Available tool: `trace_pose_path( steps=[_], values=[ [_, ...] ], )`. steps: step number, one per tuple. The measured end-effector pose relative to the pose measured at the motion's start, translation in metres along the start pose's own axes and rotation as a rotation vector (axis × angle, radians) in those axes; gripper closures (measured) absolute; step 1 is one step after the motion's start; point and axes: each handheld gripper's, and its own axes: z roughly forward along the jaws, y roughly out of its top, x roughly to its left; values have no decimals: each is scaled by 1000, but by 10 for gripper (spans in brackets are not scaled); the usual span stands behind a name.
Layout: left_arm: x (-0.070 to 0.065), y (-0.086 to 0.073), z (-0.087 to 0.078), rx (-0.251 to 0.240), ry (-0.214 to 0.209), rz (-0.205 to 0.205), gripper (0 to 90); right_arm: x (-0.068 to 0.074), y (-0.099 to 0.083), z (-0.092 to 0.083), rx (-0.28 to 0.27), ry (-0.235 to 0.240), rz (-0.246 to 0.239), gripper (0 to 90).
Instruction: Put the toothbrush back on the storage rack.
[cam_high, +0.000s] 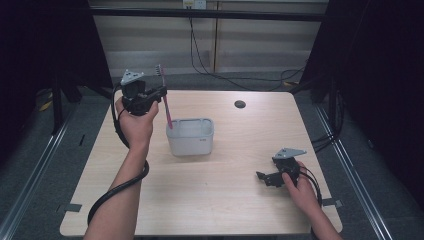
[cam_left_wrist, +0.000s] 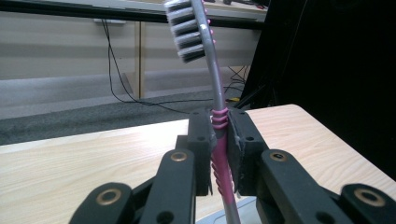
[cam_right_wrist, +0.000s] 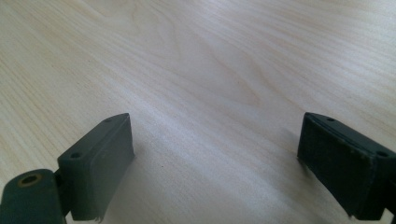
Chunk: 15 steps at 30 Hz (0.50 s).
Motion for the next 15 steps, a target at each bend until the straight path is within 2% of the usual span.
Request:
trace_pose_path(
  steps=[9,15],
  values=[
    [2,-7,6,-8,8,7,806,0,0,0,0,0,-1,99],
    [4,-13,12,3,7,8,806,0,0,0,-1,1,-3,99]
  ],
)
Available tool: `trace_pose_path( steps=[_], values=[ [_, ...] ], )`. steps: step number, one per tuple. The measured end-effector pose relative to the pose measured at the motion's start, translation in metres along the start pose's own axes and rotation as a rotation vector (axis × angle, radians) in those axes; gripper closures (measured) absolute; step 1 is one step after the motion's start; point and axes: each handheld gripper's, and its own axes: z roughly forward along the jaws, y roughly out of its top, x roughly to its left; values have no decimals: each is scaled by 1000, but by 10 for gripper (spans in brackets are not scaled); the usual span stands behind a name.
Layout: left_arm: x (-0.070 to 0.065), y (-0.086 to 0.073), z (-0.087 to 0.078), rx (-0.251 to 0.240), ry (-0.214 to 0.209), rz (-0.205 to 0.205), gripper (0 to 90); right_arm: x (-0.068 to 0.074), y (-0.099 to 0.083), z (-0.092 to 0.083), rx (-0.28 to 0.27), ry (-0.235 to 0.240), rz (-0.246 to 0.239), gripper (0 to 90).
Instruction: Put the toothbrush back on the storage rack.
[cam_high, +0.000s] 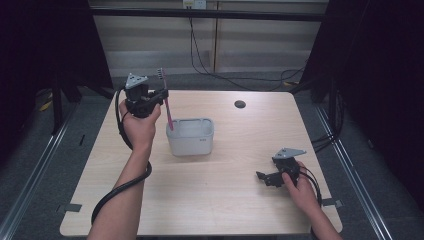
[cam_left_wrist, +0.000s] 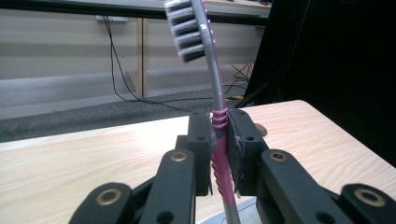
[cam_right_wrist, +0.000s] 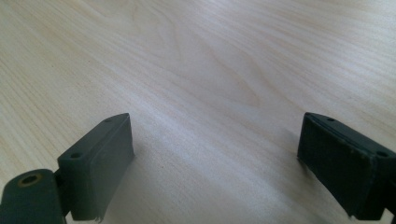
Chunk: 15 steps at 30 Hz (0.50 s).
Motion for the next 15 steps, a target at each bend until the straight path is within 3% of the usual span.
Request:
trace_pose_path(
  steps=[15],
  values=[
    [1,-9,7,-2,17,23,805,0,0,0,3,1,4,99]
  ],
)
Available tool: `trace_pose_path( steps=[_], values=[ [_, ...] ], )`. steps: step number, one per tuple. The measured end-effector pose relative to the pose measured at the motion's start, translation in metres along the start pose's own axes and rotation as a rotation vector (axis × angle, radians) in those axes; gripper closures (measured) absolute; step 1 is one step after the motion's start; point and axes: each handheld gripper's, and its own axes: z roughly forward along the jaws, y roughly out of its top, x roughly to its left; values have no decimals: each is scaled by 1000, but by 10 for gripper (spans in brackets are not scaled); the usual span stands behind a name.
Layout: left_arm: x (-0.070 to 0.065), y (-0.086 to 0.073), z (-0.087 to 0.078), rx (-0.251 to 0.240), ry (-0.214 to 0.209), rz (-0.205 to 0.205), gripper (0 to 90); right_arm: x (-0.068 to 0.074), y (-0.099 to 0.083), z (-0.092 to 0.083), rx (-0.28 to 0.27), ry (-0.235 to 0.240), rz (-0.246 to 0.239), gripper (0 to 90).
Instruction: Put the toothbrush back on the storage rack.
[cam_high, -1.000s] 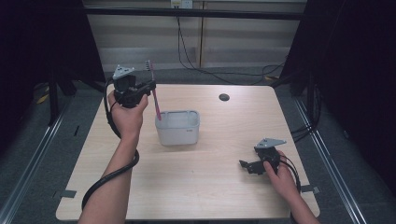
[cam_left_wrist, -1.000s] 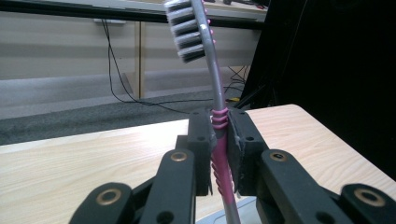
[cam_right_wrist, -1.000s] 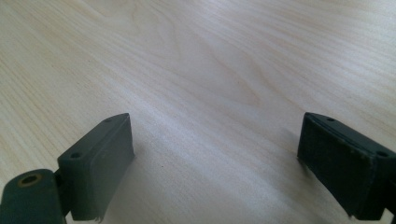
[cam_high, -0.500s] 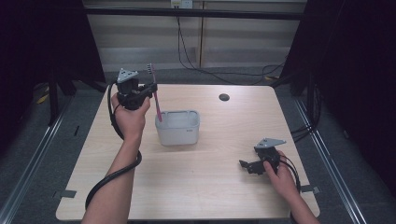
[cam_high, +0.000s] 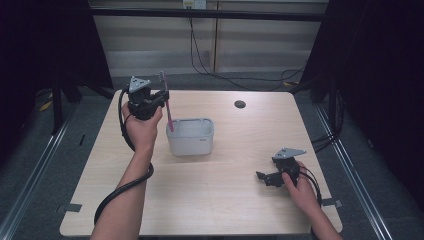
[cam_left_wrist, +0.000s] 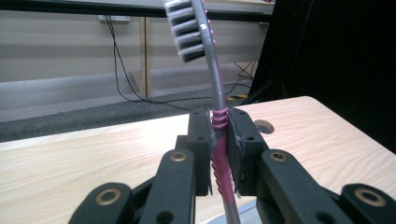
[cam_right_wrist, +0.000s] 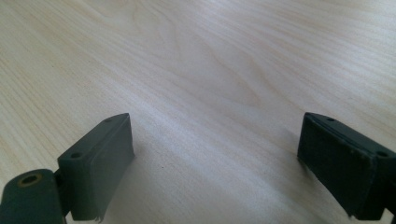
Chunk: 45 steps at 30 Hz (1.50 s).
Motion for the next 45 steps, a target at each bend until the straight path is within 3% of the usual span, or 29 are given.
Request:
trace_pose_path(
  steps=[15,45],
  values=[
    [1,-8,3,9,9,21,804,0,0,0,0,0,0,99],
    [-1,-25,6,34,10,7,802,0,0,0,0,2,-1,100]
  ],
)
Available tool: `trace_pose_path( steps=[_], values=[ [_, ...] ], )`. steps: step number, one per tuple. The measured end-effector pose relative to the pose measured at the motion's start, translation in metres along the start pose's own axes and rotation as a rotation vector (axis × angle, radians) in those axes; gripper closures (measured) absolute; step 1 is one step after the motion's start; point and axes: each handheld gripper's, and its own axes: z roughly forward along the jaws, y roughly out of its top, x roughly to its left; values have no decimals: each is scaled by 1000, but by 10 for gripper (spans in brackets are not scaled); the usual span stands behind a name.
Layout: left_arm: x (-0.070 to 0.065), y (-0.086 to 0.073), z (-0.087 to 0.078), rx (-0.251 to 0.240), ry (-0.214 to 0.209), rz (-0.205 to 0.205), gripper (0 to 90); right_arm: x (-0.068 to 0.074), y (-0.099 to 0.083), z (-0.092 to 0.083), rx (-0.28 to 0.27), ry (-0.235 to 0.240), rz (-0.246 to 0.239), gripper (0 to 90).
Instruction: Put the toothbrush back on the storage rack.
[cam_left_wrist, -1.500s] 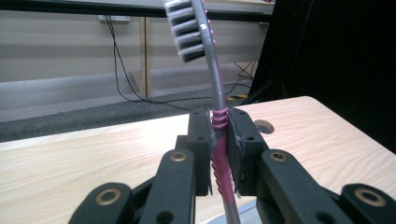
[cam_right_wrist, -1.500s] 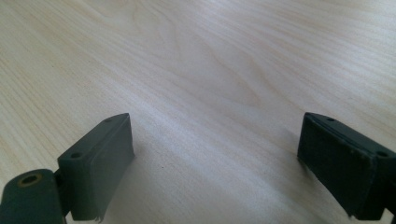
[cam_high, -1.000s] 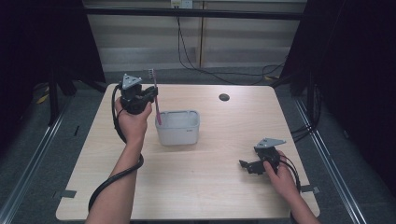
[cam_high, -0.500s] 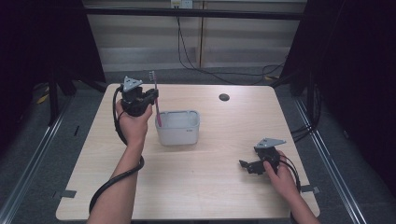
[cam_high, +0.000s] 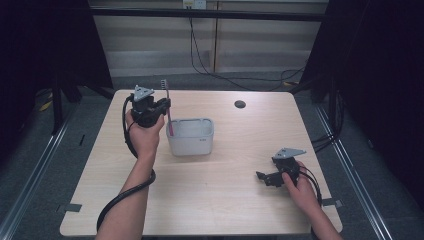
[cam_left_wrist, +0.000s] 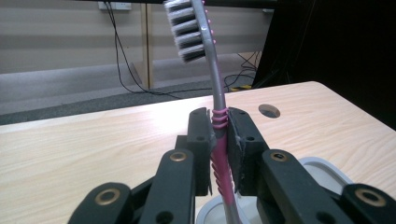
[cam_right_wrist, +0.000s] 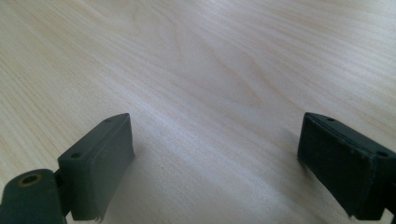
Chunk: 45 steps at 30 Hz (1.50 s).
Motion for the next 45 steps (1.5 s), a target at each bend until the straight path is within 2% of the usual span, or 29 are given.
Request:
trace_pose_path(
  steps=[33,45],
  values=[
    [2,-26,-1,32,-11,-16,799,0,0,0,1,0,1,99],
    [1,-32,-4,44,-14,-11,799,0,0,0,1,0,1,99]
  ],
)
